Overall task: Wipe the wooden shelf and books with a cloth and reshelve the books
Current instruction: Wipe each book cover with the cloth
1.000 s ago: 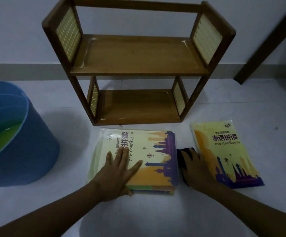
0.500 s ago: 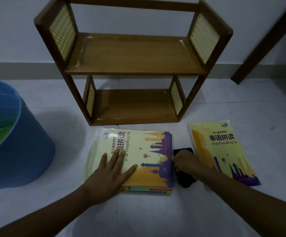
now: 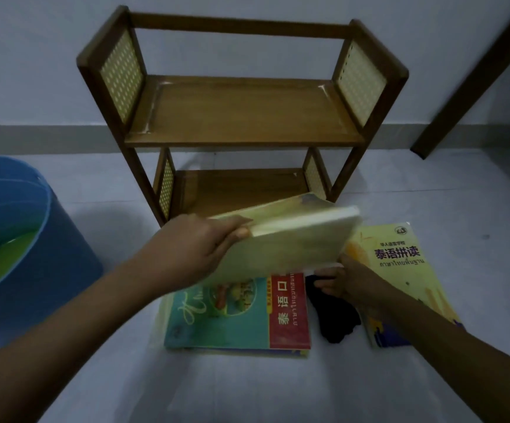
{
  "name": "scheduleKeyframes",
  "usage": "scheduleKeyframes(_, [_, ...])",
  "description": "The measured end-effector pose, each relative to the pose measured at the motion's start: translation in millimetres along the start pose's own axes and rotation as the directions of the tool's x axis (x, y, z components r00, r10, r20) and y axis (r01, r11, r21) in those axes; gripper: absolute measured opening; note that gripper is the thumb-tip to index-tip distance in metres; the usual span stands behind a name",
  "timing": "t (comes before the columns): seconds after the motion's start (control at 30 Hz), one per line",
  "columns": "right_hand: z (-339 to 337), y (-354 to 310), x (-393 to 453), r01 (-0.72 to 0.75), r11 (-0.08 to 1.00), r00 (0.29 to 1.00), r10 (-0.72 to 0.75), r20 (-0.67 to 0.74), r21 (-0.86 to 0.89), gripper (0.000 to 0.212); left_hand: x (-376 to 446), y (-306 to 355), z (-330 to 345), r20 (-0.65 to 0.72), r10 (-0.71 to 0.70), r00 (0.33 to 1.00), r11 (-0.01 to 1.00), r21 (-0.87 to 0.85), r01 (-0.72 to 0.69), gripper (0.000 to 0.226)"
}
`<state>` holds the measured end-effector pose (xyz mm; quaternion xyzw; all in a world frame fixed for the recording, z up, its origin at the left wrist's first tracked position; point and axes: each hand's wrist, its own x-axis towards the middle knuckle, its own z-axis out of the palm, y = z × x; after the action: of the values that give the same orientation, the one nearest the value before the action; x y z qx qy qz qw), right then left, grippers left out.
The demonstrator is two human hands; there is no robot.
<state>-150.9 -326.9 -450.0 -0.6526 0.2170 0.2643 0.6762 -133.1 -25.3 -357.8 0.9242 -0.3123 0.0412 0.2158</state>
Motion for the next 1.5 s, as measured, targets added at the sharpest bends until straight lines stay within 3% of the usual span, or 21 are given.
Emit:
scheduleKeyframes(0.1, [17,4,0,-0.015,0.964,0.987,-0.029,0.16,0.264,0.066,8,0,-6,0.062,0.005,0.998,0.991,-0.133,0.003,0.039])
scheduleKeyframes(0.2, [19,6,8,0.002,0.904,0.982,-0.082,0.168,0.427,0.069,7,1,-4,0.141,-0.022,0.99,0.984,-0.17,0.046,0.053])
scheduleKeyframes(0.33, [14,5,15,0.094,0.888,0.963,-0.195,0.184,0.45,0.056,7,-1,-11,0.14,-0.027,0.99,0.931,-0.358,0.076,0.035])
scheduleKeyframes(0.5, [-1,-27,3,0.282,0.918,0.943,-0.318,0.094,0.279,0.078,16,14,-41,0.152,-0.113,0.982,0.822,-0.54,0.178,0.039])
scheduleKeyframes(0.6, [-15,-56,-10,0.405,0.873,0.894,-0.44,0.082,0.273,0.056,16,20,-47,0.206,-0.204,0.957,0.637,-0.715,0.289,0.041])
scheduleKeyframes(0.67, [-20,-72,-19,0.42,0.846,0.868,-0.48,0.128,0.329,0.053,12,17,-38,0.266,-0.253,0.93,0.498,-0.789,0.361,0.046])
scheduleKeyframes(0.73, [-17,-78,-20,0.374,0.846,0.877,-0.456,0.152,0.379,0.055,2,8,-19,0.362,-0.328,0.873,0.277,-0.847,0.455,0.05])
scheduleKeyframes(0.8, [-9,-72,-11,0.337,0.888,0.917,-0.385,0.105,0.312,0.053,-11,-2,4,0.495,-0.358,0.792,-0.009,-0.85,0.527,0.047])
scheduleKeyframes(0.83, [-3,-67,-4,0.325,0.914,0.934,-0.35,0.069,0.241,0.051,-18,-7,15,0.543,-0.362,0.758,-0.104,-0.832,0.546,0.045])
scheduleKeyframes(0.9, [10,-52,13,0.277,0.954,0.96,-0.278,-0.001,0.111,0.046,-31,-19,34,0.622,-0.359,0.696,-0.18,-0.778,0.602,0.052])
scheduleKeyframes(0.97, [25,-40,30,0.22,0.975,0.973,-0.217,-0.075,0.034,0.038,-42,-28,49,0.677,-0.369,0.637,-0.192,-0.726,0.661,0.075])
scheduleKeyframes(1.07, [45,-30,59,0.191,0.979,0.972,-0.198,-0.124,-0.069,0.036,-55,-43,68,0.702,-0.454,0.549,-0.239,-0.69,0.683,0.065])
scheduleKeyframes(1.17, [56,-24,79,0.137,0.955,0.973,-0.179,-0.143,-0.264,0.039,-63,-54,78,0.72,-0.432,0.543,-0.156,-0.653,0.742,0.05])
scheduleKeyframes(1.23, [58,-19,82,0.107,0.938,0.978,-0.159,-0.134,-0.329,0.038,-67,-58,80,0.714,-0.419,0.562,0.002,-0.618,0.786,0.047])
scheduleKeyframes(1.3, [50,-14,76,0.154,0.858,0.951,-0.264,-0.164,-0.491,0.036,-70,-62,83,0.699,-0.463,0.545,0.165,-0.536,0.828,0.037])
scheduleKeyframes(1.4, [17,8,61,0.191,0.536,0.863,-0.492,-0.12,-0.823,0.047,-69,-69,88,0.656,-0.568,0.497,0.478,-0.229,0.848,0.037])
scheduleKeyframes(1.47, [-3,41,46,0.099,0.298,0.912,-0.409,-0.033,-0.949,0.063,-68,-71,91,0.551,-0.637,0.54,0.683,0.078,0.726,0.048])
scheduleKeyframes(1.5, [-7,63,40,0.056,0.196,0.941,-0.338,-0.014,-0.979,0.072,-69,-70,92,0.468,-0.646,0.604,0.738,0.181,0.649,0.054])
